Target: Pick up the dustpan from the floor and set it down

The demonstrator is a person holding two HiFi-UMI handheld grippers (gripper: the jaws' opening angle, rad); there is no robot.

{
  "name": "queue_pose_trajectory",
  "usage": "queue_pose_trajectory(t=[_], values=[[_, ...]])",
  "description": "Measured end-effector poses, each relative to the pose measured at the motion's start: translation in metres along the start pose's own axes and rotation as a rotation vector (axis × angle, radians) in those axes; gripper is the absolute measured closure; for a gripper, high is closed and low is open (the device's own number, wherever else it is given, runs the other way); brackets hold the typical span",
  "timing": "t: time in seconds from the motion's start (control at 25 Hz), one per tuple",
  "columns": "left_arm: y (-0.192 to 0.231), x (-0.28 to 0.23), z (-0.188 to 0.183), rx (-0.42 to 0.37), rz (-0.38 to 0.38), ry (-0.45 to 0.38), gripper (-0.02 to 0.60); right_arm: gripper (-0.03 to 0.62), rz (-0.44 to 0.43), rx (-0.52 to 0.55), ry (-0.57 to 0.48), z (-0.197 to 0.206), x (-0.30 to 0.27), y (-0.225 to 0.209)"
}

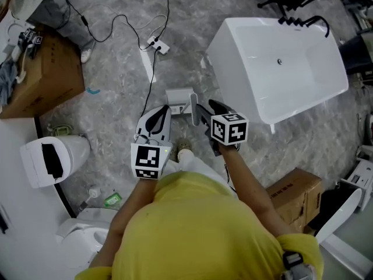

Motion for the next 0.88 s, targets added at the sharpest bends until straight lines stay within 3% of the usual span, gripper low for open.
queue_pose_trajectory(t=[0.04,0.24,0.6,0.88], values=[[-0.001,0.001,-0.003,-0.009,-0.001,-0.015,0.580,0.410,0.028,0.060,-0.053,-0.008,0.011,0.008],[-0.004,0.009,-0.030,-0.029,-0.007,-0.107,0.580,0.574,0.130,0.298,-0.309,-0.046,0.062,0.050],[-0.018,0.047,-0.099,-0.059,-0.048,-0.302,0.580,0.583,0.200,0.500,-0.627,-0.072,0.139,0.113],[-0.025,0.074,-0.130,-0.074,-0.096,-0.365,0.580,0.583,0.216,0.609,-0.746,-0.087,0.177,0.142]])
Point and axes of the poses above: the fingertips, and each gripper's own axes: x backward along the fingers, y to its left, z out of its underside, the point moved 10 cm from there along x, backward along the fingers, and after that the axes turned 10 degrees about -z, right-handed, at the moved point
